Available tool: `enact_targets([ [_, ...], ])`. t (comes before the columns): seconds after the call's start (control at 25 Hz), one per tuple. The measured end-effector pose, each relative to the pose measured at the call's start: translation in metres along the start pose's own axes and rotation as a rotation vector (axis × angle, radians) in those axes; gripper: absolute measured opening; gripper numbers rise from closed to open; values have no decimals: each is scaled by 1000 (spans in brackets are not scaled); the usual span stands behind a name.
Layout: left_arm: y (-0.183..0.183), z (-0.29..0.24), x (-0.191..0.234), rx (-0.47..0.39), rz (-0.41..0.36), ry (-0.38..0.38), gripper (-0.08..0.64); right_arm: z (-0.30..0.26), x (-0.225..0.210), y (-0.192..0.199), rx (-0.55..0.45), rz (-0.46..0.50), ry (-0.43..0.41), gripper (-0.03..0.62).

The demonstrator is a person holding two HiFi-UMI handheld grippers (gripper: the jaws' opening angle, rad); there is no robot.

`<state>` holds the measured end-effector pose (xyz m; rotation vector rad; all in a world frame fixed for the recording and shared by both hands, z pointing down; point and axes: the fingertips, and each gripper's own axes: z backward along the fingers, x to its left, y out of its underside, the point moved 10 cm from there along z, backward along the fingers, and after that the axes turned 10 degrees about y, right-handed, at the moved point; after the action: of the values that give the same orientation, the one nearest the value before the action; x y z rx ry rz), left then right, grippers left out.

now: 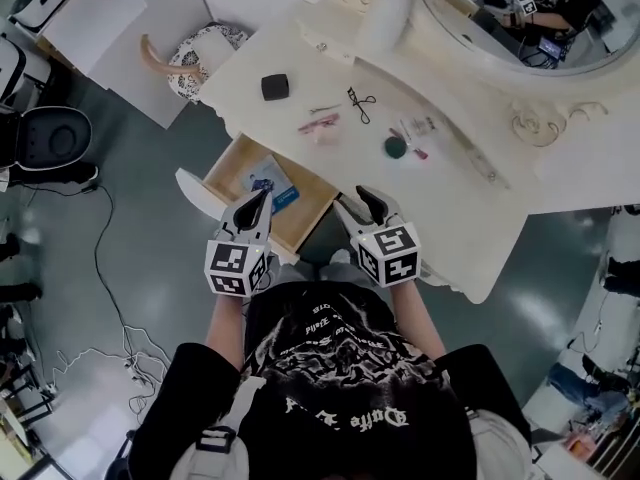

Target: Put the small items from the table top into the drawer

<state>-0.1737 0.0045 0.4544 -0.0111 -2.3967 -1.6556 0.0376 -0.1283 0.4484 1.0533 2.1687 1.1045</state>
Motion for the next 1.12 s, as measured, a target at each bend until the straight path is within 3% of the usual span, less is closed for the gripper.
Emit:
enact_targets([
  [0.36,-9,-22,-27,-19,-36,57,17,30,-30,5,-96,-2,145,107],
  [0.72,-10,-31,-37,-23,-34,71,17,47,-54,12,-124,19,243,17],
  [1.12,-8,-30,-36,-14,-42,60,17,48,-60,14,-148,58,284,9],
])
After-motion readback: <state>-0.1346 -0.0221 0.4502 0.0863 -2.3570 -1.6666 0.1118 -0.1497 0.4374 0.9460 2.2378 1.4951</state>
